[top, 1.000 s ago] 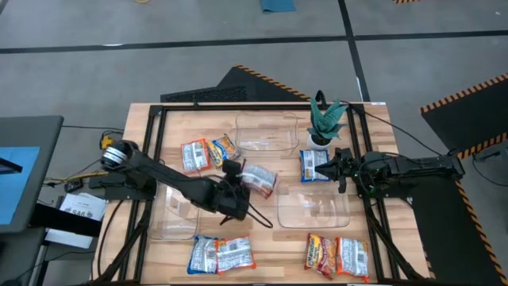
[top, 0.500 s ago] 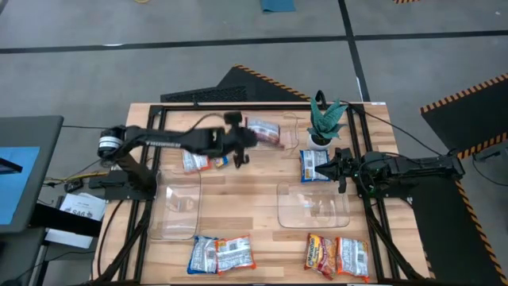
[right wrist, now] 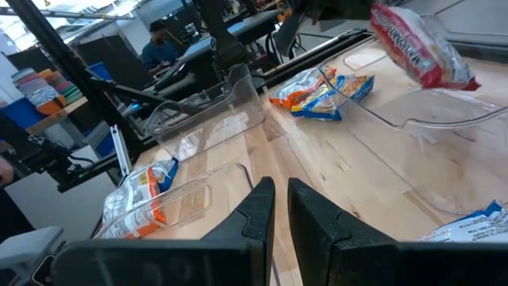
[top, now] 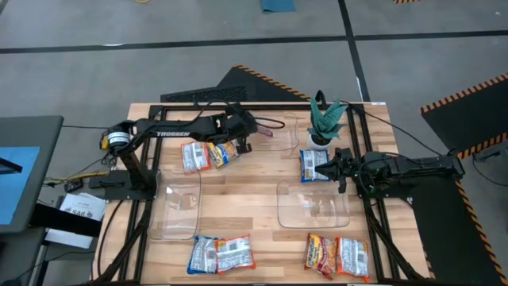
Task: Sort Maruchan noodles
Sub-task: Put the top left red bag into the top transparent bin, then put the top right blue bag into the bottom right transparent bin
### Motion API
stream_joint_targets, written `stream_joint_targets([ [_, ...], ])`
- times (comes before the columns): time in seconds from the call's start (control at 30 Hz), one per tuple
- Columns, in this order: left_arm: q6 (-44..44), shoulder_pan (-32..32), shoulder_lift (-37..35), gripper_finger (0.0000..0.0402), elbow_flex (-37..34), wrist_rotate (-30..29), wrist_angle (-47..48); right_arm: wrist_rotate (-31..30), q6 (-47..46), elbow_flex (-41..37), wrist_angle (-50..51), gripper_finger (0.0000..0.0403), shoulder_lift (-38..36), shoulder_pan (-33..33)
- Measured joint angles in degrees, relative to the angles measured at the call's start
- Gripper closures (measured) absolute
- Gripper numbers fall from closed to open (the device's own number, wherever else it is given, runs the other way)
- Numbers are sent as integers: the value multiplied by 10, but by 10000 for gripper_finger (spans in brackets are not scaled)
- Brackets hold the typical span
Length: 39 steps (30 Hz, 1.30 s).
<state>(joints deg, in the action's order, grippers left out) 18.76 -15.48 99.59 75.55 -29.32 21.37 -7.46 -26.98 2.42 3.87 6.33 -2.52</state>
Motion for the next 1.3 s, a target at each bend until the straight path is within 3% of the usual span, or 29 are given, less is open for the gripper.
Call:
stream_joint_targets([
  [0.27,-6,0,-2,380,0,3,-16,0,0,0,0,337,0,0],
  [0.6,-24,8,-2,246,1,16,-12,0,0,0,0,337,0,0],
  [0.77,-9,16,-3,203,54,21,12,0,0,0,0,337,0,0],
  [0.93,-11,12,-3,196,119,38,34,0,0,0,0,337,0,0],
  [1.2,-101,11,-3,196,131,170,68,0,0,0,0,337,0,0],
  [1.3,-104,9,-10,196,102,218,38,0,0,0,0,337,0,0],
])
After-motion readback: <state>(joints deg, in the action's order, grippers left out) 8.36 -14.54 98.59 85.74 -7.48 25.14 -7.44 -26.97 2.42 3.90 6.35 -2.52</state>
